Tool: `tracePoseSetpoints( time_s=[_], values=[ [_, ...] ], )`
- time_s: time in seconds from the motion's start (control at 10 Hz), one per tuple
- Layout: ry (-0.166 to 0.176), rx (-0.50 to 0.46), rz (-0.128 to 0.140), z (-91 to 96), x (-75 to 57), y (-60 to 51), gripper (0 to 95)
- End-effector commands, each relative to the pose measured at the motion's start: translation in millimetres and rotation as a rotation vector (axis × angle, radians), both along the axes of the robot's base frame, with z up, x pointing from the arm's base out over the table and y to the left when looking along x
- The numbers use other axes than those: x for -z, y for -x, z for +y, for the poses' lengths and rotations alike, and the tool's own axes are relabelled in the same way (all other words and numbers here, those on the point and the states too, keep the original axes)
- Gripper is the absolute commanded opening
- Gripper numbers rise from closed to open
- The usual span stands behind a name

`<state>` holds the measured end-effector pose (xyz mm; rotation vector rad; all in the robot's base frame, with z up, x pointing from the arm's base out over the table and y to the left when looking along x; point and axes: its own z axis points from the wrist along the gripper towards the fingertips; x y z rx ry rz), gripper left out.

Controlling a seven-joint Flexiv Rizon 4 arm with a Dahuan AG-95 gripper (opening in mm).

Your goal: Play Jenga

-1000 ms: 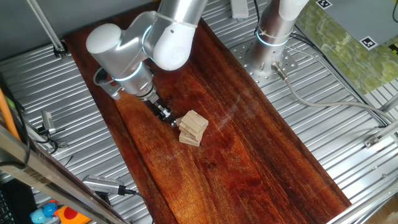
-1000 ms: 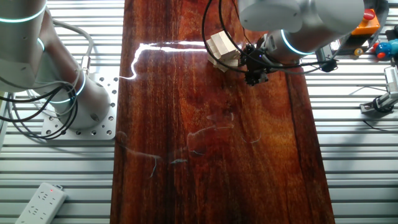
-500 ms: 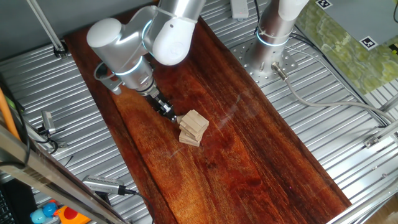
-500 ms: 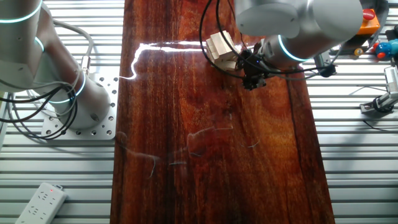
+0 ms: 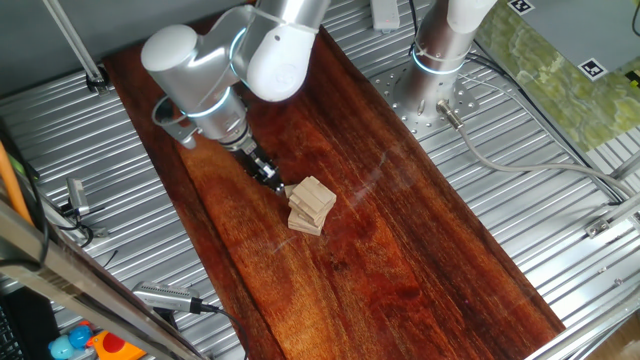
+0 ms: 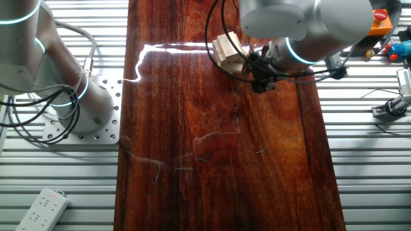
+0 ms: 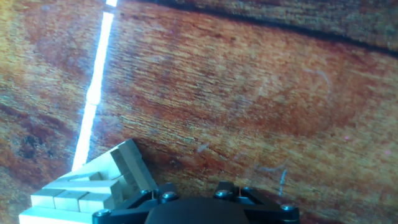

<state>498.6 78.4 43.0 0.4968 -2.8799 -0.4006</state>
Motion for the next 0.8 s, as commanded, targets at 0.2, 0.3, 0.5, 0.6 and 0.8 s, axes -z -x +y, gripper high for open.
tracePoseSetpoints(
  time_s=[0.2, 0.3, 0.5, 0.6, 0.8],
  values=[
    [-0.012, 0.017, 0.006, 3.2, -3.5, -16.4, 38.0],
    [-0.018, 0.022, 0.001, 4.4, -4.4, -19.9, 57.0],
    [-0.025, 0.030, 0.003, 5.5, -6.6, -24.4, 57.0],
    [-0.038, 0.043, 0.008, 6.0, -7.3, -24.7, 57.0],
    [-0.043, 0.046, 0.010, 6.7, -8.5, -23.4, 57.0]
  ],
)
